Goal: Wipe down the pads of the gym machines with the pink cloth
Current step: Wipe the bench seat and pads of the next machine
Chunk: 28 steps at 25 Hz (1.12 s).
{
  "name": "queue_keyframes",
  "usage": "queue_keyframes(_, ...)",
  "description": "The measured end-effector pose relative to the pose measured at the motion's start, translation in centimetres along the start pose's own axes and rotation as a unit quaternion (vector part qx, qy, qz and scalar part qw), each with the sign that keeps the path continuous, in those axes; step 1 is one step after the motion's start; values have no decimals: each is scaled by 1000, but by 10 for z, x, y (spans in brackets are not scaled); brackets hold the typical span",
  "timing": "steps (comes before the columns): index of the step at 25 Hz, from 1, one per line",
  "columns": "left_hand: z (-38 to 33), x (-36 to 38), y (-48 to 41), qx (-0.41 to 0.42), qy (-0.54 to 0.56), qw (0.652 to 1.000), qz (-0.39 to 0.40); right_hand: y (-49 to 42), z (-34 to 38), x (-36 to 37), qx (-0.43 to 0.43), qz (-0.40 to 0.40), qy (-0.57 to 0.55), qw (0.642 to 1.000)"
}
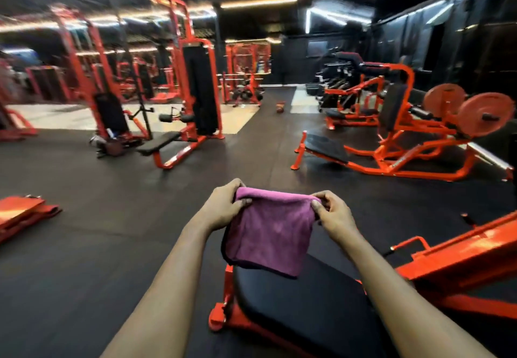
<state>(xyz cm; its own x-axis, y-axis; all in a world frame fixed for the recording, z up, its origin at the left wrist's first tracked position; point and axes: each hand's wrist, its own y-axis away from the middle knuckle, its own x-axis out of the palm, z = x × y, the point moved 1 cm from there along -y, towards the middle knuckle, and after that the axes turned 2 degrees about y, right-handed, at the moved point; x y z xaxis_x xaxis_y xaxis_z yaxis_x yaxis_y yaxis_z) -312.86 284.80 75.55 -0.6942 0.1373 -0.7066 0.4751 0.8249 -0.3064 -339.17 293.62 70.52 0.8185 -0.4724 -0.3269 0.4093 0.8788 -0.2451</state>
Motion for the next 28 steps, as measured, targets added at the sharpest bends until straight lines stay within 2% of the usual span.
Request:
queue_keyframes(3, 21, -41, 39, -16, -15, 996, -82, 7, 31, 50, -11, 83, -14, 996)
queue_keyframes(9, 111, -124, 66, -72, -56, 994, -53, -9, 64, 171, -13, 42, -19, 999)
queue_keyframes(13, 180, -165, 39, -94, -59, 991, -80, -44, 85, 259, 11, 12, -34, 999)
queue_keyframes(18, 245, -205, -30, -90, -52, 987, -126, -100, 107, 333, 4, -22, -29, 999)
queue_keyframes(22, 302, -214, -102, -128, -73, 972, -183, -162, 104, 379, -7, -41, -18, 999)
queue_keyframes(24, 332, -211, -149, -134, -73, 974, -168, -205, 87, 403, -6, -54, -23, 998)
queue_keyframes(28, 394, -200, -259, -132, -71, 986, -73, -317, 63, 445, -7, -48, -59, 997)
